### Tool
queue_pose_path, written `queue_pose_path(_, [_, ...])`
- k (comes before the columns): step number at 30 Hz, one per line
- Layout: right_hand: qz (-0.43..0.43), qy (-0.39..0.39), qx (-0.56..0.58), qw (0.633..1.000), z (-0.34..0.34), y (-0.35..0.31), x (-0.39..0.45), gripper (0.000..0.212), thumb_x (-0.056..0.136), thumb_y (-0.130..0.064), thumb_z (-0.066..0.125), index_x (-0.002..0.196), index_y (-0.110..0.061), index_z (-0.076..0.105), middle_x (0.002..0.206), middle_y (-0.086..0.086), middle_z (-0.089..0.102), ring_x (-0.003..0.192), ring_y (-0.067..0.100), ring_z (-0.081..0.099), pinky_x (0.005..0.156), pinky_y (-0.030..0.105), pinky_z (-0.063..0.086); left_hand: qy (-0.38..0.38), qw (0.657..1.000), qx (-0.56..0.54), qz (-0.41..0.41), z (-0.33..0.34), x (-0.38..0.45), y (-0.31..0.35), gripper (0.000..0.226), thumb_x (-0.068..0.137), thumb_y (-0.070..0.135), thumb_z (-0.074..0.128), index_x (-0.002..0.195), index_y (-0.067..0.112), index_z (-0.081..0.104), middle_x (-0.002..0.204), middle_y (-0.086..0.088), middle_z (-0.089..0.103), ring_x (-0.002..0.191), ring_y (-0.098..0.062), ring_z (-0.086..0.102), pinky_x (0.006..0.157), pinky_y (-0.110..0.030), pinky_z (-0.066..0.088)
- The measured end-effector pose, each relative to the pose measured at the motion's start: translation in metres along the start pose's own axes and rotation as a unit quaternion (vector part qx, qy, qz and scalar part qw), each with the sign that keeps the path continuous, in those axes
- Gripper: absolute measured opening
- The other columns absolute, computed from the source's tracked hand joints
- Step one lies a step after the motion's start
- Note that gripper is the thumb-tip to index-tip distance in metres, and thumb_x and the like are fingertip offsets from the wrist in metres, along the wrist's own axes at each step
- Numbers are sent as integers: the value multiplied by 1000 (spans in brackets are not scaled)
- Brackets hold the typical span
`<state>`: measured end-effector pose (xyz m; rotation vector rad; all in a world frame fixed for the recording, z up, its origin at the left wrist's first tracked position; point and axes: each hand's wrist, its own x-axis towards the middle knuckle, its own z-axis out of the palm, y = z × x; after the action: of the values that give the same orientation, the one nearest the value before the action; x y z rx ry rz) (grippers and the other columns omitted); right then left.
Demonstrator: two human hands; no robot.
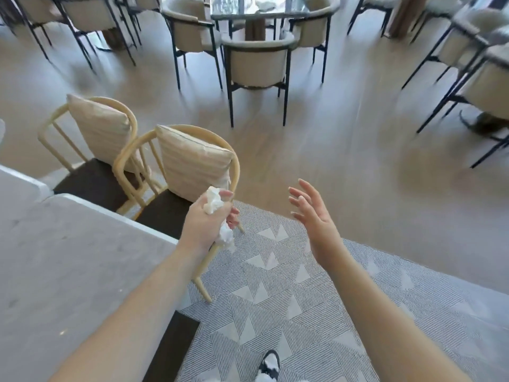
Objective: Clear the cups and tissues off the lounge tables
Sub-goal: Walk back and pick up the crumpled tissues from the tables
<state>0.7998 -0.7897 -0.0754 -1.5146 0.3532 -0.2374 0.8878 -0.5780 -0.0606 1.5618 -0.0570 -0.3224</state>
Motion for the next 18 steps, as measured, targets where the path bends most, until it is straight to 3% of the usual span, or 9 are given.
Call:
queue_pose_path(7, [-15,42,7,999,-53,-5,33,37,94,-49,52,130,-57,52,132,-22,62,127,3,56,109,34,43,-108,993,-41,3,70,46,3,22,96,-5,56,106,12,65,96,-9,78,80,-23,75,77,-31,61])
queue_pose_path(12, [-9,83,11,996,-82,-3,67,39,95,-44,51,134,-50,51,131,-18,63,124,4,58,108,33,44,-119,992,-43,7,108,94,-1,28,97,-12,56,109,11,66,108,-7,78,96,-24,75,87,-33,61])
queue_pose_path(18, [1,110,12,994,-108,3,136,35,107,-27,46,140,-41,49,133,-10,62,122,9,59,109,36,43,-137,990,-32,3,139,174,-10,30,99,-7,58,113,17,70,118,0,76,109,-21,73,92,-36,61])
